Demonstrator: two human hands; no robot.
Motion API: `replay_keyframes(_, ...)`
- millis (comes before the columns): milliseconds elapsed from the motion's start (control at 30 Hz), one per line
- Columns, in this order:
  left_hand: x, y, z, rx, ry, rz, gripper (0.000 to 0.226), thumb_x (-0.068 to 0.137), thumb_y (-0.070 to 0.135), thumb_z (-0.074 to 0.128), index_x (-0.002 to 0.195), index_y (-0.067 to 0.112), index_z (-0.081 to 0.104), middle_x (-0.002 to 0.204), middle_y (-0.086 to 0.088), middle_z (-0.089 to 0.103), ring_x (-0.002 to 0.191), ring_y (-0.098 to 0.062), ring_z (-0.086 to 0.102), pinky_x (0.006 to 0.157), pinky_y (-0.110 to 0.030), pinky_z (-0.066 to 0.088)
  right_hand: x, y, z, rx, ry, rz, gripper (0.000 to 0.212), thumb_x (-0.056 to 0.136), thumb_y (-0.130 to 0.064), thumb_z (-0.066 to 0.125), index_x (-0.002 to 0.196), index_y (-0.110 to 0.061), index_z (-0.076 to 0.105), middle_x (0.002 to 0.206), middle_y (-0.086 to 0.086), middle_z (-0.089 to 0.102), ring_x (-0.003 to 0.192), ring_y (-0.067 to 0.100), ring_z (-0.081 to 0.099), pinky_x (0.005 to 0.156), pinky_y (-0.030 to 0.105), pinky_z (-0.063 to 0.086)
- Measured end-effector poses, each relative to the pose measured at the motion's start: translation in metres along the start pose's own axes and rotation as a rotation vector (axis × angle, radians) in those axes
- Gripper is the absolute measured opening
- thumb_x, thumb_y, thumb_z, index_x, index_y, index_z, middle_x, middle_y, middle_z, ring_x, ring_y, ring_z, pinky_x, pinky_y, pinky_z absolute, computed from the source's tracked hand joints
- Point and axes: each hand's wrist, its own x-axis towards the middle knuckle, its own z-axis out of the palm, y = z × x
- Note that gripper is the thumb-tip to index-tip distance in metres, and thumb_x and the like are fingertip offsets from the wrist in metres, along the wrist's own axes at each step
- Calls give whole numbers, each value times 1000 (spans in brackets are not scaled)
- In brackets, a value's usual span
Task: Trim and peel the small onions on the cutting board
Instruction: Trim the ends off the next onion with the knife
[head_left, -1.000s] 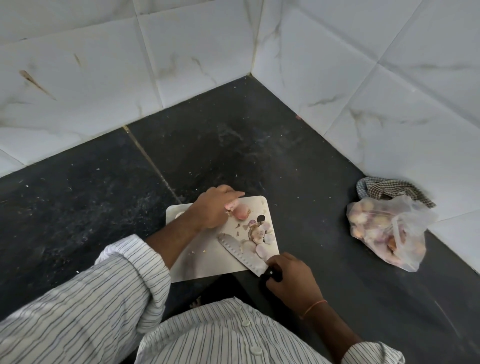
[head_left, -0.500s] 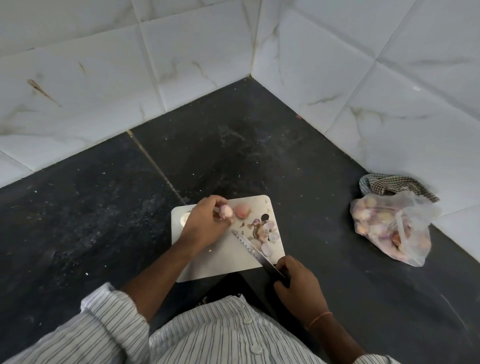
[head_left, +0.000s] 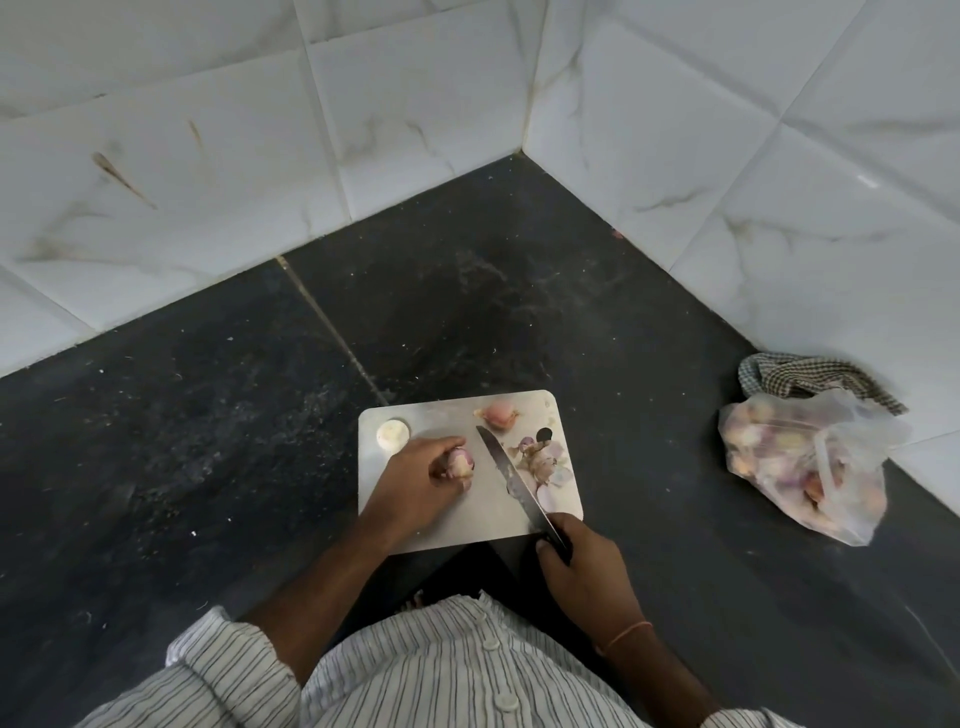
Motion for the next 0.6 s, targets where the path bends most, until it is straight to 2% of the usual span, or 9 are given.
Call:
replay_keyframes(100,-7,-5,3,21,-12,12,58,96,41,76,151,32,61,142,13,62,126,-2,61,115,-29,49,0,-6,3,34,7,5,8,99,-21,67,97,-29,68,78,-12,70,80,2,66,63,14,46)
replay_keyframes(133,-9,-5,4,20,-6,16,57,99,43,73,153,31,59,141,12,62,124,-1,61,114,-23,48,0,-8,4,49,5,9,7,99,-22,66,97,-29,67,78,-10,70,76,5,66,64,21,50)
replay_keyframes(200,-12,-4,6,3,-5,13,53,105,46,65,154,29,58,137,13,59,119,3,60,104,-7,43,-1,-11,7,93,-13,31,2,99,-25,65,100,-27,67,77,-4,70,67,11,67,64,39,58)
replay_keyframes(300,-15,-5,7,-11,-9,-3,53,108,49,59,157,29,55,136,13,55,116,9,56,94,4,37,-5,-19,10,176,-45,49,9,101,-30,63,109,-33,66,78,3,72,60,19,70,61,50,63)
replay_keyframes(400,-15,-6,6,-15,-8,-30,56,108,50,59,158,27,54,139,11,56,117,4,56,94,5,33,-7,-26,10,199,-68,59,11,102,-34,60,111,-38,64,80,3,73,59,20,70,61,52,62)
replay_keyframes(500,-16,-7,5,-68,11,-72,57,103,52,67,153,27,60,133,16,60,117,4,60,102,-5,41,-10,-35,8,164,-88,52,7,104,-35,56,108,-33,62,76,7,71,54,22,69,56,51,61)
replay_keyframes(567,-18,-7,4,-96,21,-85,54,99,52,72,148,29,64,130,18,63,113,9,62,100,-7,45,-12,-42,9,162,-99,54,8,105,-36,56,103,-30,59,73,8,70,50,23,67,51,47,59)
replay_keyframes(600,-18,-7,4,-110,24,-91,53,98,51,75,146,30,66,129,19,64,111,11,63,98,-6,46,-12,-44,10,138,-96,46,10,105,-37,56,101,-28,59,73,7,69,52,20,67,53,46,59)
